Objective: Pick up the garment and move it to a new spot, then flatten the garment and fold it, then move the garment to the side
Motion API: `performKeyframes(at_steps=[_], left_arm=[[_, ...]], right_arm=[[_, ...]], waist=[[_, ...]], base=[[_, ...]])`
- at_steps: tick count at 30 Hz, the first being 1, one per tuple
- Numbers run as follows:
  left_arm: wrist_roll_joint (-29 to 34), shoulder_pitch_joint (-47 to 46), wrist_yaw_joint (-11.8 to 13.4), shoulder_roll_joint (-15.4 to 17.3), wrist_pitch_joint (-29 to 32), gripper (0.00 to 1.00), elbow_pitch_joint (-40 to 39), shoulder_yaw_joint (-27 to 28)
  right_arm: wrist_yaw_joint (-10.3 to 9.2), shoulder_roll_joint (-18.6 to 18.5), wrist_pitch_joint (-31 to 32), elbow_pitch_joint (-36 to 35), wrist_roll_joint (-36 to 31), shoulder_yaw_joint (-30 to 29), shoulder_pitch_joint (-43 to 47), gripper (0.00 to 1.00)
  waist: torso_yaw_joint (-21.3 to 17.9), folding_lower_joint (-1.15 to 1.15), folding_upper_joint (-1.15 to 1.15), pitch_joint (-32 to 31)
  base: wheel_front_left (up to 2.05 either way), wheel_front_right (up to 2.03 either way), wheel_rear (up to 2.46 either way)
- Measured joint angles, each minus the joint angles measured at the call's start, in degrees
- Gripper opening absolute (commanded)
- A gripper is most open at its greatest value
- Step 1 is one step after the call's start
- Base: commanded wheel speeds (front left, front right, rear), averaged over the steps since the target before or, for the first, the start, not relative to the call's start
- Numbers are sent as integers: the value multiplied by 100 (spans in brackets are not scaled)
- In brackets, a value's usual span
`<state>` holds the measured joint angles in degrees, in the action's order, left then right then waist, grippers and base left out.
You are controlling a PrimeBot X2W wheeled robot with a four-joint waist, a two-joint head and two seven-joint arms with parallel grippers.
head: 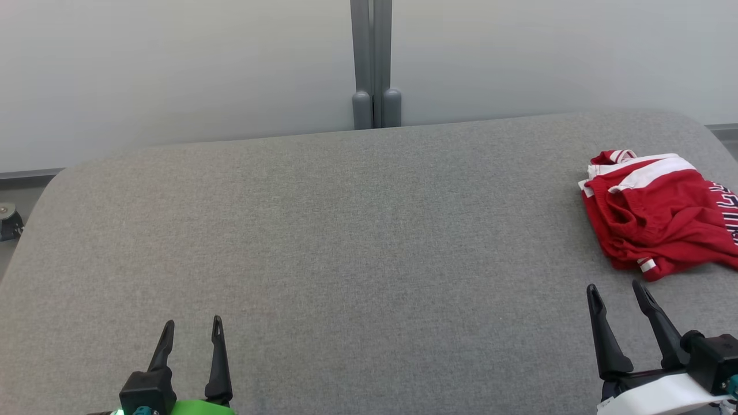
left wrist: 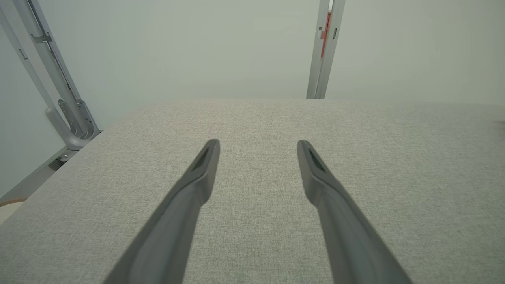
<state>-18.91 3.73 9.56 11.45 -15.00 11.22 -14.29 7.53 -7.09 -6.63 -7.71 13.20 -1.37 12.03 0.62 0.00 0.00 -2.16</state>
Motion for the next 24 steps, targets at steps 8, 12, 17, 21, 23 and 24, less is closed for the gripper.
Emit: performKeyframes(at_steps=[8, 12, 17, 21, 23, 24], left_arm=[[-14, -1, -8, -2, -3, 100, 80, 26], [-19, -2, -19, -4, -3, 100, 120, 26], [-19, -6, -19, -8, -3, 100, 124, 35], [-19, -16, -22, -20, -3, 100, 122, 37], [-19, -18, -22, -25, -3, 100, 123, 44], [-19, -16, -22, -29, -3, 0, 133, 45]], right_arm=[[0, 19, 1, -40, 0, 13, 40, 100], [0, 33, 0, -42, 1, 4, 40, 100], [0, 35, 0, -46, 1, 8, 40, 100], [0, 36, 0, -52, 2, 4, 40, 100], [0, 36, 1, -53, 2, -1, 39, 100], [0, 38, 1, -43, 3, 1, 40, 0]], waist=[[-23, 0, 0, 35], [-16, 0, 0, 42], [-16, 0, 0, 58], [-17, 0, 0, 75], [-20, 0, 0, 78], [-23, 0, 0, 81]], base=[[0, 0, 0], [0, 0, 0], [0, 0, 0], [0, 0, 0], [0, 0, 0], [0, 0, 0]])
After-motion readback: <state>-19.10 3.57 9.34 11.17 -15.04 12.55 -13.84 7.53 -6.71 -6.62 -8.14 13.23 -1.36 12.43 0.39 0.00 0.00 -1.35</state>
